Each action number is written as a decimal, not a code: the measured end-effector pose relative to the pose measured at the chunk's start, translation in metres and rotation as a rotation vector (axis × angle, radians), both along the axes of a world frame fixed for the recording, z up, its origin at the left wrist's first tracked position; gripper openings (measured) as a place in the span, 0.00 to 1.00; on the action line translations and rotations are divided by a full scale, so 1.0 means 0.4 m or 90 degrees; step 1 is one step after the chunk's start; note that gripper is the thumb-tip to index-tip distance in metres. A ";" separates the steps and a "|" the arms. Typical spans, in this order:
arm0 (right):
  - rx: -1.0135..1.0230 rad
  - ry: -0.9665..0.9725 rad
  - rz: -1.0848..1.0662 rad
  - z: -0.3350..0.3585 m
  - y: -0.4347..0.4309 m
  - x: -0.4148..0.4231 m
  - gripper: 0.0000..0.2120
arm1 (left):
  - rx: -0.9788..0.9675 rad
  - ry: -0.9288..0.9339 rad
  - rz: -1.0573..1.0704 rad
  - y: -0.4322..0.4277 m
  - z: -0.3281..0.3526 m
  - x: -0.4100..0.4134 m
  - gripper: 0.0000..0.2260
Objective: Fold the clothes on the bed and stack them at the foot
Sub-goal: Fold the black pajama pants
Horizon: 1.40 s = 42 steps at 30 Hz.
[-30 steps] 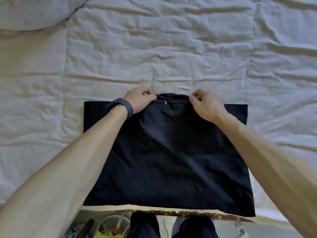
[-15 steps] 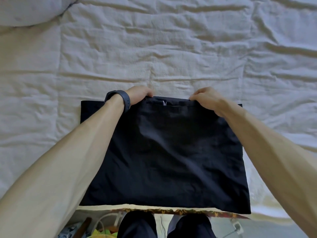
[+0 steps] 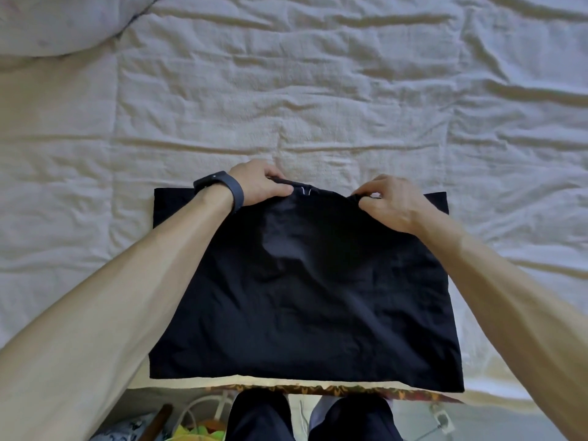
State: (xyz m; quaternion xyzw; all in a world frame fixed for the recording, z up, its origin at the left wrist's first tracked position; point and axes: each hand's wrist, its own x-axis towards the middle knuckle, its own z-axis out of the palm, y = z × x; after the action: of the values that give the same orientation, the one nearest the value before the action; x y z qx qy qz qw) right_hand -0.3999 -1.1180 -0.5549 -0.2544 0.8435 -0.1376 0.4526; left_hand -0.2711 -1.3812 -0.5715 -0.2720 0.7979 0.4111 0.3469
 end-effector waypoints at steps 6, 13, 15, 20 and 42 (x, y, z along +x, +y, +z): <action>-0.032 0.068 0.000 -0.025 0.003 0.015 0.12 | -0.103 0.078 -0.128 0.008 0.005 0.003 0.14; -0.055 0.046 -0.262 -0.046 0.031 0.027 0.20 | -0.118 0.066 0.004 0.007 -0.020 0.025 0.16; -0.077 0.124 -0.253 -0.033 0.031 0.043 0.21 | -0.122 0.109 0.071 0.016 -0.015 0.032 0.13; -0.043 0.277 -0.014 -0.017 0.093 0.084 0.21 | -0.218 0.190 -0.070 0.010 0.006 0.112 0.24; 0.145 0.423 -0.174 -0.059 0.140 0.062 0.12 | -0.515 0.193 -0.093 -0.051 -0.022 0.196 0.15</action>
State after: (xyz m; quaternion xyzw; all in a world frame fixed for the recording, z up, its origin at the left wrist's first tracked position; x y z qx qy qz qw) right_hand -0.3751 -1.0620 -0.5785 -0.1182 0.9804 -0.0122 0.1574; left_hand -0.1928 -1.4016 -0.5801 -0.2656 0.9537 0.0750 0.1198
